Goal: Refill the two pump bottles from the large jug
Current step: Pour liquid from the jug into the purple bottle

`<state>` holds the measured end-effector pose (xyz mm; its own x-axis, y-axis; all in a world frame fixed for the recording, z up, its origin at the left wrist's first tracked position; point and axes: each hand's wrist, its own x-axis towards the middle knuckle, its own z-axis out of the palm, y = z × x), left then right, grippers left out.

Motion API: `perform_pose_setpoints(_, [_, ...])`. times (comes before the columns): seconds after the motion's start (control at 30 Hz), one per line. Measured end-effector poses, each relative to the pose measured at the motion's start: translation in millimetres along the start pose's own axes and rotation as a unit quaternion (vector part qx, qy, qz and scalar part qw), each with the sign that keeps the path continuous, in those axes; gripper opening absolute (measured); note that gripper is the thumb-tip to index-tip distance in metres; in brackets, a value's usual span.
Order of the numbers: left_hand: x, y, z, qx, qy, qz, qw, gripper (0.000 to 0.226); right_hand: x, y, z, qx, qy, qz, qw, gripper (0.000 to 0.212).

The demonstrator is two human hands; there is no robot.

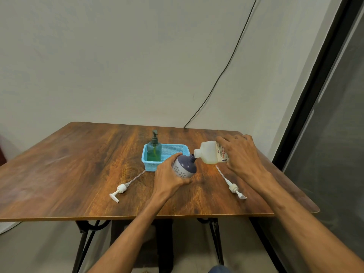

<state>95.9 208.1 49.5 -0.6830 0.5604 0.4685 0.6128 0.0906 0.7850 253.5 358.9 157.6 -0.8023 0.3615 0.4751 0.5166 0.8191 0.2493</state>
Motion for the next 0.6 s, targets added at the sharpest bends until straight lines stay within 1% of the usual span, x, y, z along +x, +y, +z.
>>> perform_pose_setpoints(0.43, [-0.7,2.0,0.5,-0.007,-0.007,-0.011,1.000,0.082,-0.6,-1.2,-4.2,-0.002,-0.008,0.003,1.000,0.068])
perform_pose_setpoints(0.6, [-0.7,2.1,0.0,-0.005,-0.001,-0.007,1.000,0.083,-0.3,-0.2,-3.2,-0.002,0.003,-0.001,1.000,0.067])
